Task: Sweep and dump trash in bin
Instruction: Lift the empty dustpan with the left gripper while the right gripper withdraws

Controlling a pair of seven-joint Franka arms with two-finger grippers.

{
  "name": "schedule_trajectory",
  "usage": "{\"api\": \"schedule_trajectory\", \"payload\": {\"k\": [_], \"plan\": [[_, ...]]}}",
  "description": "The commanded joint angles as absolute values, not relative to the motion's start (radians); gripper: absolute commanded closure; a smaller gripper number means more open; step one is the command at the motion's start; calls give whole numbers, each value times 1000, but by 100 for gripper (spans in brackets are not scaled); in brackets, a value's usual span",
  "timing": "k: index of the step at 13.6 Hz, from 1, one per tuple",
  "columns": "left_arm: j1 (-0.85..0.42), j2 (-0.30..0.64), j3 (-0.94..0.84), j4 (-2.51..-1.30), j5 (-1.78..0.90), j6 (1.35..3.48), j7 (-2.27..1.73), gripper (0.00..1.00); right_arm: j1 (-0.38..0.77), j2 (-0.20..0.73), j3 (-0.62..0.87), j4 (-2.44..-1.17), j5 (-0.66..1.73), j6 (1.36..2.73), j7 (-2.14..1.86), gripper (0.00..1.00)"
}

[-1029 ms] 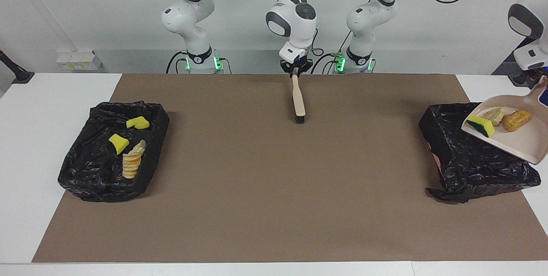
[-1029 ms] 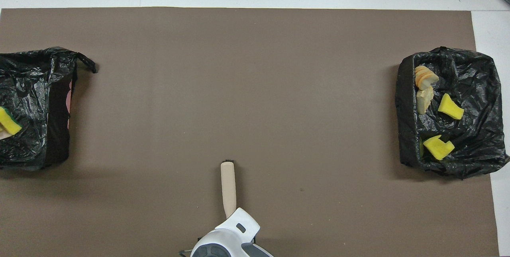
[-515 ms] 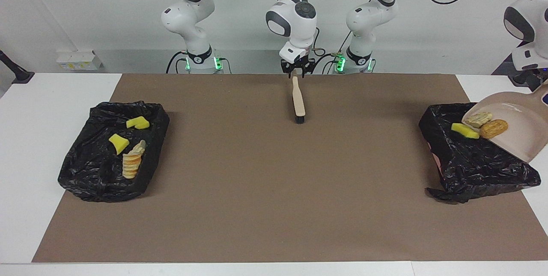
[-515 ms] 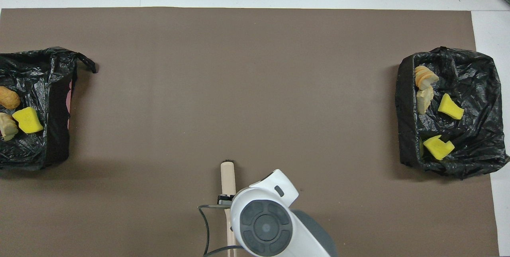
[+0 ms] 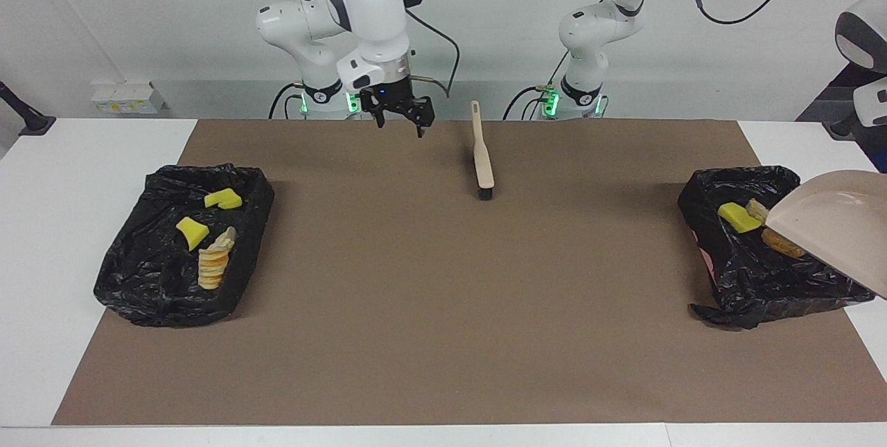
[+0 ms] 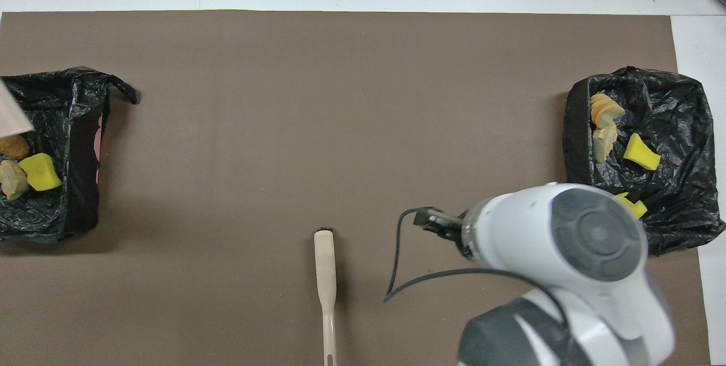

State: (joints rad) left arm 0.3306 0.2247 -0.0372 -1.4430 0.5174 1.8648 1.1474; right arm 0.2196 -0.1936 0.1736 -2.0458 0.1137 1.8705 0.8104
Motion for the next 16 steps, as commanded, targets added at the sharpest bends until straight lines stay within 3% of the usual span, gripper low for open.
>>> {"api": "schedule_trajectory", "payload": {"k": [1,5,10,12,14,16], "plan": [[296,239,-44,-1408,317,1821,883,100,74,-178,189,-1961,118,1838,752,0],[120,166,-48,-1550,215,1803,464,100,-52,-137,186,-1930,111,1864,624,0],[-167,123,-49,-1654,80,1778,-42,100,-224,-32,183,-1927,25,2040,436,0],[-263,114,-49,-1706,-6,1802,-159,100,-294,59,183,-1927,-3,2142,372,0],[-338,135,-49,-1709,-52,1833,-269,100,-327,139,183,-1925,-8,2300,321,0],[-438,233,-48,-1713,-54,1970,-395,100,-331,198,183,-1922,-12,2397,313,0]]}}
